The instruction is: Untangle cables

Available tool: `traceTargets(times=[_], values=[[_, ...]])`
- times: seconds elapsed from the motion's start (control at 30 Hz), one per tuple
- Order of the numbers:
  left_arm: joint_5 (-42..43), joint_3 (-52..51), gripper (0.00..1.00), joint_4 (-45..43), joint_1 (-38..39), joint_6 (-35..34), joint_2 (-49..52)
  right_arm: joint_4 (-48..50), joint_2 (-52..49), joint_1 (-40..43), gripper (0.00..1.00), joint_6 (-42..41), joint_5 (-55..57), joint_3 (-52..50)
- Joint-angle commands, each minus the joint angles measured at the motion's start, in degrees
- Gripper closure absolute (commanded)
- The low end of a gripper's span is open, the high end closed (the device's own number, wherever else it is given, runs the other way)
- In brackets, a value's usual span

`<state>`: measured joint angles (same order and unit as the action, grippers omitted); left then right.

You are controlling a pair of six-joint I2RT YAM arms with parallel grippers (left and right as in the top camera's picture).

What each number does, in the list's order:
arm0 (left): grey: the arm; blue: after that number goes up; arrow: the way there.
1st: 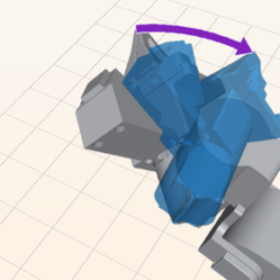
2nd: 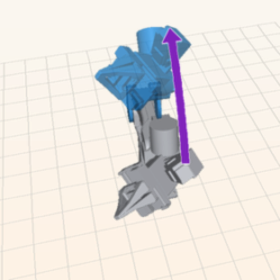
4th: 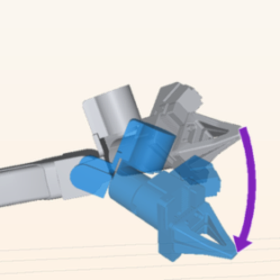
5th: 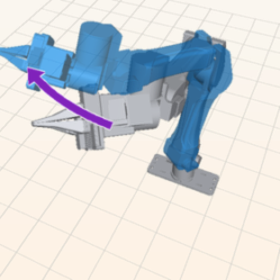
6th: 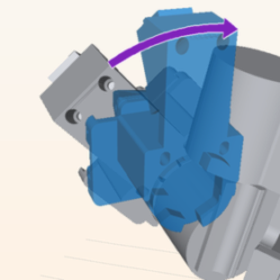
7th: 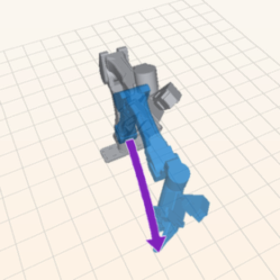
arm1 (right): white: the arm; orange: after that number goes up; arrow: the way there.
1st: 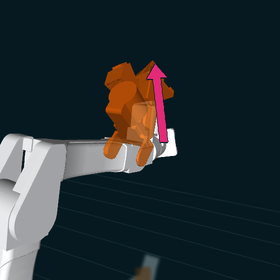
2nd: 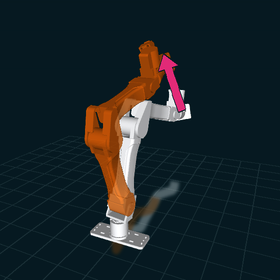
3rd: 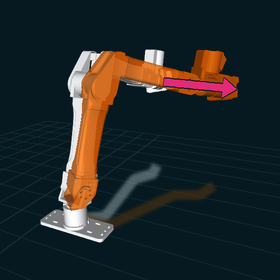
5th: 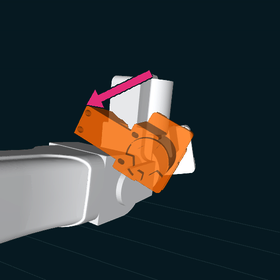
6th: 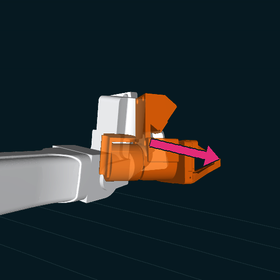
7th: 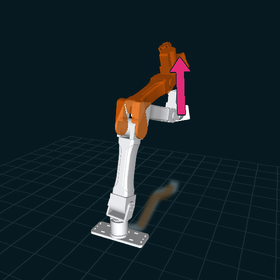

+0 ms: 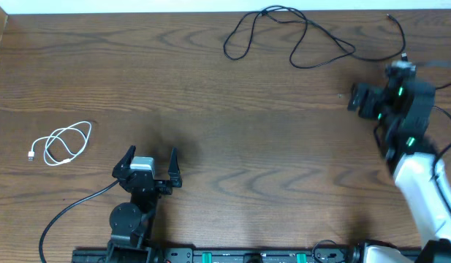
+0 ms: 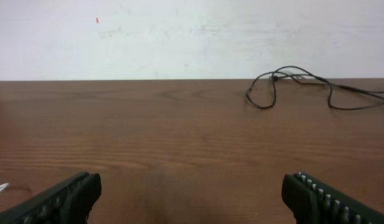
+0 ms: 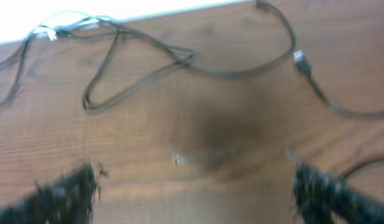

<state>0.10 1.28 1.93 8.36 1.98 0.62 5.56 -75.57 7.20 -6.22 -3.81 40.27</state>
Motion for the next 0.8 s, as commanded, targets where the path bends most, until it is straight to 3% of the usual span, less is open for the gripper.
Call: traceTargets(times=[0.0,0.17,0.3,0.57,0.77], values=[[-0.57,-1.03,0.02,2.27,0.13,0.81,-0.39,13.49,4.22,-0.55,0.01,-2.05,0.39,-11.72],[-0.57,-1.03,0.02,2.27,0.13,0.81,-0.39,43.91,6.36,-0.55,0.01,-6.12,0.42,-28.02],[-0.57,-1.03,0.02,2.27,0.13,0.81,-0.39,55.8,6.45,-0.55,0.01,-6.69,0.22,-33.99],[-0.57,-1.03,0.02,2.29,0.13,0.81,-0.39,54.77,14.32,-0.52,0.01,-6.99,2.1,-40.13],[-0.57,-1.03,0.02,2.27,0.13,0.81,-0.39,45.77,20.31,-0.5,0.01,-6.84,2.43,-40.0]])
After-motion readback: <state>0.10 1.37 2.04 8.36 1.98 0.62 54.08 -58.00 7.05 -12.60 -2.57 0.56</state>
